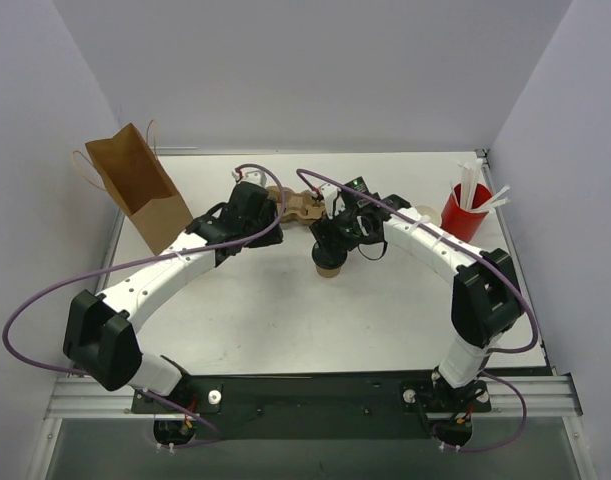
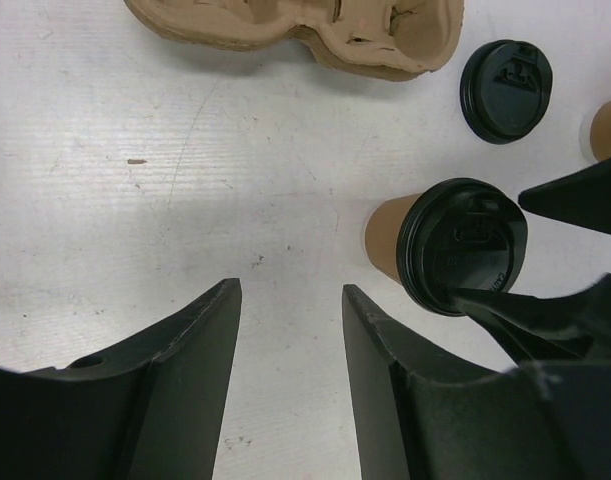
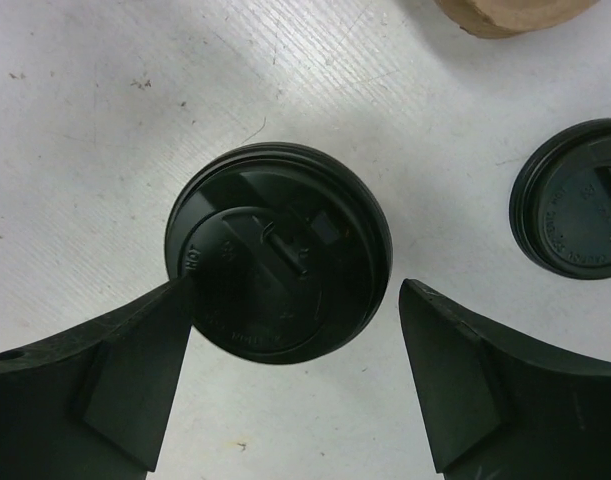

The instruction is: Pack the takeout coffee

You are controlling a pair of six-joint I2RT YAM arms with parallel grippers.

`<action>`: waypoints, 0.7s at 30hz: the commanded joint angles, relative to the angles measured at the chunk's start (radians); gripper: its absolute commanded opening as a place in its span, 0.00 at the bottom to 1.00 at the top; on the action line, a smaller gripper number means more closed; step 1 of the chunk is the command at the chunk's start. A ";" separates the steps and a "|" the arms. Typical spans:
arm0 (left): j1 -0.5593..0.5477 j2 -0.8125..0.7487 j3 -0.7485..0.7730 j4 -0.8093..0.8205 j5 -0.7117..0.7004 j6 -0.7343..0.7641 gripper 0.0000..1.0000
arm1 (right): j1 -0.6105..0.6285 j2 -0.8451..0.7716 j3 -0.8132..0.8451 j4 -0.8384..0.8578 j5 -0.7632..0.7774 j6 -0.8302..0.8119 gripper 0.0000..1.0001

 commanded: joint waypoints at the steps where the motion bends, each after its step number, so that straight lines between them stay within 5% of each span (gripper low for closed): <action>1: 0.012 -0.043 -0.009 -0.007 0.032 0.013 0.55 | -0.009 0.039 0.070 -0.039 -0.012 -0.085 0.78; 21: 0.018 -0.043 -0.034 0.029 0.075 0.023 0.55 | 0.010 0.046 0.074 -0.028 -0.024 -0.070 0.80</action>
